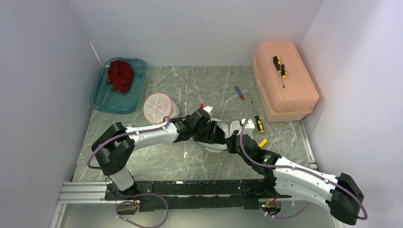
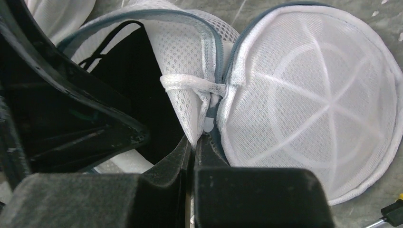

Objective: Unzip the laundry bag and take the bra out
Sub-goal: Pick up the bra from the laundry bag.

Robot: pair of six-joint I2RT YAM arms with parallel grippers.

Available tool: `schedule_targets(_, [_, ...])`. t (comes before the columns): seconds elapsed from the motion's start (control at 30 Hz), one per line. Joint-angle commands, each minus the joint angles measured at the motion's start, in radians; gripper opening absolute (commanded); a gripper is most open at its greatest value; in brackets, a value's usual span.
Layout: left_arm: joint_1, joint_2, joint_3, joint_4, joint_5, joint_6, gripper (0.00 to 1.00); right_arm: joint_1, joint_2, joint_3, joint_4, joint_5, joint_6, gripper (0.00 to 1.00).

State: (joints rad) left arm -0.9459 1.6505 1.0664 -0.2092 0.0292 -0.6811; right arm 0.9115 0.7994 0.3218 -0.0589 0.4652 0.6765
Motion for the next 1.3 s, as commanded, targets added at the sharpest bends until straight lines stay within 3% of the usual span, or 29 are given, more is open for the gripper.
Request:
schedule_targets(0.0, [-0.024, 0.009, -0.023, -0.02, -0.095, 0.043, 0.63, 0.005, -0.053, -0.026, 0.034, -0.003, 0.027, 0.0])
schedule_targets(0.33, [-0.035, -0.01, -0.09, -0.021, -0.174, 0.084, 0.66, 0.005, -0.154, -0.101, -0.031, 0.015, 0.059, 0.0])
schedule_targets(0.7, [-0.034, -0.167, -0.164, 0.085, -0.108, 0.038, 0.76, 0.007, -0.144, -0.137, 0.015, -0.039, 0.089, 0.0])
schedule_targets(0.9, [-0.034, -0.289, -0.136, 0.017, -0.181, 0.038, 0.79, 0.009, -0.147, -0.127, 0.036, -0.048, 0.072, 0.0])
schedule_targets(1.1, [-0.033, -0.244, -0.098, -0.051, -0.219, 0.029, 0.77, 0.014, -0.115, -0.122, 0.08, -0.069, 0.056, 0.0])
schedule_targets(1.27, [-0.029, -0.223, -0.087, -0.133, -0.352, -0.025, 0.77, 0.018, -0.118, -0.127, 0.066, -0.063, 0.069, 0.0])
